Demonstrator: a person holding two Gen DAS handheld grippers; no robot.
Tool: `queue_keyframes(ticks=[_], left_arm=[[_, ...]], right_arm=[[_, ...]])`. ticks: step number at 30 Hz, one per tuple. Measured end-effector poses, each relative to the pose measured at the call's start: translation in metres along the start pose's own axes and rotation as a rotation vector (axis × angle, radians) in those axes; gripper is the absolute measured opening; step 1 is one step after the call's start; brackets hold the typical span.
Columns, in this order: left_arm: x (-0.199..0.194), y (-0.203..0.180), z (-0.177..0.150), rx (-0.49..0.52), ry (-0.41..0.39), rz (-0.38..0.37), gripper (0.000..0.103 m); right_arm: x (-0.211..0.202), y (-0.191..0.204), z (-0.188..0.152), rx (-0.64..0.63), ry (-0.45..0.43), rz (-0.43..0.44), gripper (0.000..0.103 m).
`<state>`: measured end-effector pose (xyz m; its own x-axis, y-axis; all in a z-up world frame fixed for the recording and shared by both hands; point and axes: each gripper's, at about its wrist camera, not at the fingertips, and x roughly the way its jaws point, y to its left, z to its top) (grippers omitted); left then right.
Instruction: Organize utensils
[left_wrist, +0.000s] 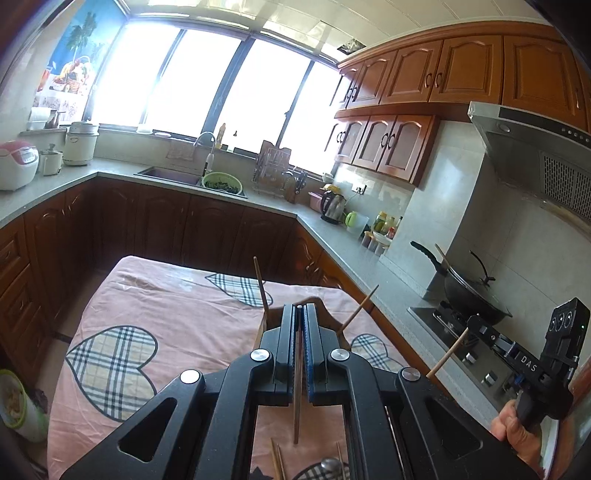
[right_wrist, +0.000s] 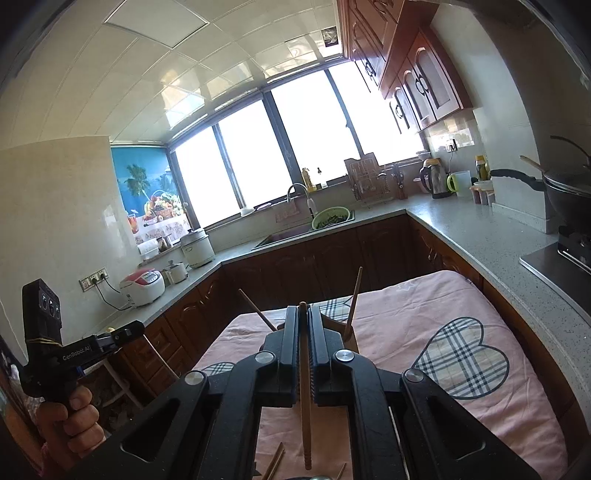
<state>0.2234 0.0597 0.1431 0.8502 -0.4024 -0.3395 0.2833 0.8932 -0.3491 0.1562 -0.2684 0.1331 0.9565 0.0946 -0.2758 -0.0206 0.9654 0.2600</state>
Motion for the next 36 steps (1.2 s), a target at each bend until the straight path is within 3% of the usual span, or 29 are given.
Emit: queue_keyframes(ticks=[11, 20, 29, 36], left_arm=[[0.034, 0.008, 0.025, 0.011, -0.13, 0.003, 0.002], [0.102, 0.014, 0.021, 0.013, -0.149, 0.037, 0.002], [0.186, 0.037, 0.01, -0.064, -0.091, 0.07, 0.002], [0.232, 0.051, 0.0, -0.113, -0.042, 0.089, 0.003]], right_arm=[[0.023, 0.002, 0.046, -0.012, -0.122, -0.003, 0.005], [0.065, -0.012, 0.065, 0.012, -0.166, -0.023, 0.005], [0.117, -0.035, 0.037, 0.027, -0.125, -0.066, 0.005], [0.135, -0.055, 0.004, 0.094, -0.117, -0.073, 0.005]])
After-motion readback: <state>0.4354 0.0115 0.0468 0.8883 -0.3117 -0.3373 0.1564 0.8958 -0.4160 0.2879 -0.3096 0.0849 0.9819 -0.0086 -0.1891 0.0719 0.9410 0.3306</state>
